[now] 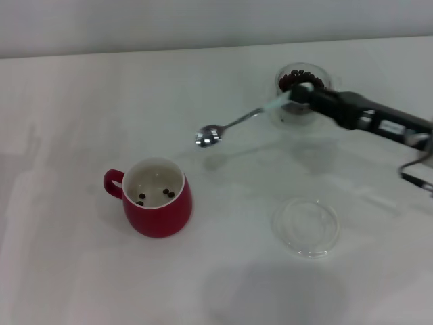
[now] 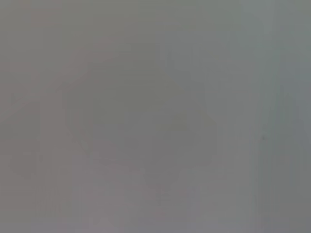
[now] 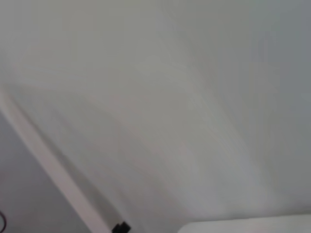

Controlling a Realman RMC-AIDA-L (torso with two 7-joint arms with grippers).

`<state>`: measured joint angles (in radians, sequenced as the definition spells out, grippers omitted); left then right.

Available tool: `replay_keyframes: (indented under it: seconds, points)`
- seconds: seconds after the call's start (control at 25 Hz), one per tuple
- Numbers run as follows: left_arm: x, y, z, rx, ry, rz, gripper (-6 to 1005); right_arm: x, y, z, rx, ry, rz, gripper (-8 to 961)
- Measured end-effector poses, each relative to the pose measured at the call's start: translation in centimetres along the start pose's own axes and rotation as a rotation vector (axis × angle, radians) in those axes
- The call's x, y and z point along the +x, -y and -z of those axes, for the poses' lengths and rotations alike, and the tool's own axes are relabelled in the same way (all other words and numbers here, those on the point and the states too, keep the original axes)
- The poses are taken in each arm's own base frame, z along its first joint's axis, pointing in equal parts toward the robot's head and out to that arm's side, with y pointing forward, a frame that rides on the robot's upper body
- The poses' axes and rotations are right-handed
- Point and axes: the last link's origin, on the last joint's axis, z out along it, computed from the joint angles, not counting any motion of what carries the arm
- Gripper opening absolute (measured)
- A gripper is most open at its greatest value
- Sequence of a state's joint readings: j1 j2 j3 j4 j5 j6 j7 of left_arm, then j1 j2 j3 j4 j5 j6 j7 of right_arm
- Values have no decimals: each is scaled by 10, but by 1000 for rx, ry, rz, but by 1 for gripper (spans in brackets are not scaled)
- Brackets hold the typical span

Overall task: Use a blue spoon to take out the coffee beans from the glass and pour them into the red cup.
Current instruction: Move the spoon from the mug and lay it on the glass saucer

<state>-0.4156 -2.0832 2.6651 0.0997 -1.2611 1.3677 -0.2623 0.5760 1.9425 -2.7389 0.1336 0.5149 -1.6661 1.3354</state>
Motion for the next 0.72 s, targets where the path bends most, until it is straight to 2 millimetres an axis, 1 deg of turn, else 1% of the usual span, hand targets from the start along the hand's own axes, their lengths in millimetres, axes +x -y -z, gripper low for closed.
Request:
replay_keyframes:
  seconds: [0.2, 0.36, 0.56, 0.72]
  points:
    - [0, -1, 0, 5, -2, 9, 771, -8, 6, 41, 59, 4, -30, 155]
    - [0, -1, 0, 5, 0, 10, 771, -12, 7, 66, 102, 12, -40, 156]
    - [-1, -2, -3, 3, 4, 10, 772, -14, 7, 90, 147, -5, -43, 156]
    - [0, -2, -3, 1, 3, 10, 771, -11, 3, 105, 159, -25, -42, 156]
